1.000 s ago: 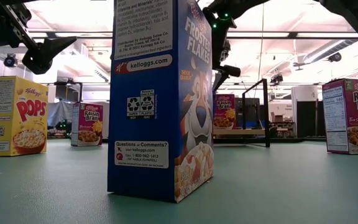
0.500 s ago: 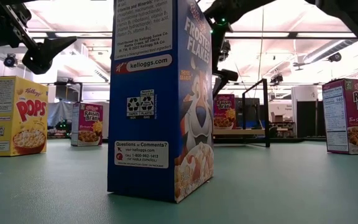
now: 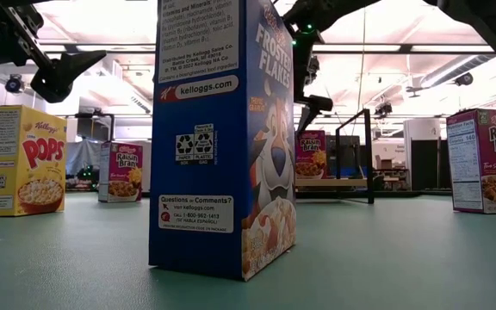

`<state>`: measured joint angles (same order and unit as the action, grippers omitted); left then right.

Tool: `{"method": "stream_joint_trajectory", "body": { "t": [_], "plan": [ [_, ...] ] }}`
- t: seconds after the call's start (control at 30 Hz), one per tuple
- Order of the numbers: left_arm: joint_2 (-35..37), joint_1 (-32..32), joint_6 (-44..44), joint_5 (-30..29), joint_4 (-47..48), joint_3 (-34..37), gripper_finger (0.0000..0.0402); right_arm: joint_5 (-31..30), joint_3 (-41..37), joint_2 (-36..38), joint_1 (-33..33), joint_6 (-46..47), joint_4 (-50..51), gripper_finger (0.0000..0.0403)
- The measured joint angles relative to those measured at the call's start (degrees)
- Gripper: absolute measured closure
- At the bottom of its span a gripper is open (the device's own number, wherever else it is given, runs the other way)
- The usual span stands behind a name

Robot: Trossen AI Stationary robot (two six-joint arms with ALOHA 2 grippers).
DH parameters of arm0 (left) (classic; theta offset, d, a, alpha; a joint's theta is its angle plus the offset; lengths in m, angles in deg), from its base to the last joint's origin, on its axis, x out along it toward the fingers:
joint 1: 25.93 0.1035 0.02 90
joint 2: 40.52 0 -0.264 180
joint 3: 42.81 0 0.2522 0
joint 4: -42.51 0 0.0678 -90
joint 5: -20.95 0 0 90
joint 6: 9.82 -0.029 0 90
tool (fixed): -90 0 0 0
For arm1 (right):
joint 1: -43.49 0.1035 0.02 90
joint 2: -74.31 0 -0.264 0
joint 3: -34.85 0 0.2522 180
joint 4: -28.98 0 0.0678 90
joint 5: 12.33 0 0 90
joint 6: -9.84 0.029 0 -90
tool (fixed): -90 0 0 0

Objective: Stack cereal on shelf
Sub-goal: Put the top blue cereal box on the shelf

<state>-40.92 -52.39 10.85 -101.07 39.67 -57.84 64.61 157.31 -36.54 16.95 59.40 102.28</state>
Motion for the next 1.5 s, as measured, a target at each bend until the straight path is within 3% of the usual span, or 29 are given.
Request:
{"method": "stream_joint_trajectory", "body": {
  "t": [1.1,1.5],
  "plan": [
    [-0.01,0.00,0.00,0.01,0.00,-0.01,0.0003,-0.50,-0.01,-0.68,0.16,0.83,-1.11,0.0024],
    [0.00,-0.01,0.01,0.00,-0.02,0.00,0.0003,-0.89,-0.02,-1.36,0.16,0.89,-1.87,0.0073]
  ]
}}
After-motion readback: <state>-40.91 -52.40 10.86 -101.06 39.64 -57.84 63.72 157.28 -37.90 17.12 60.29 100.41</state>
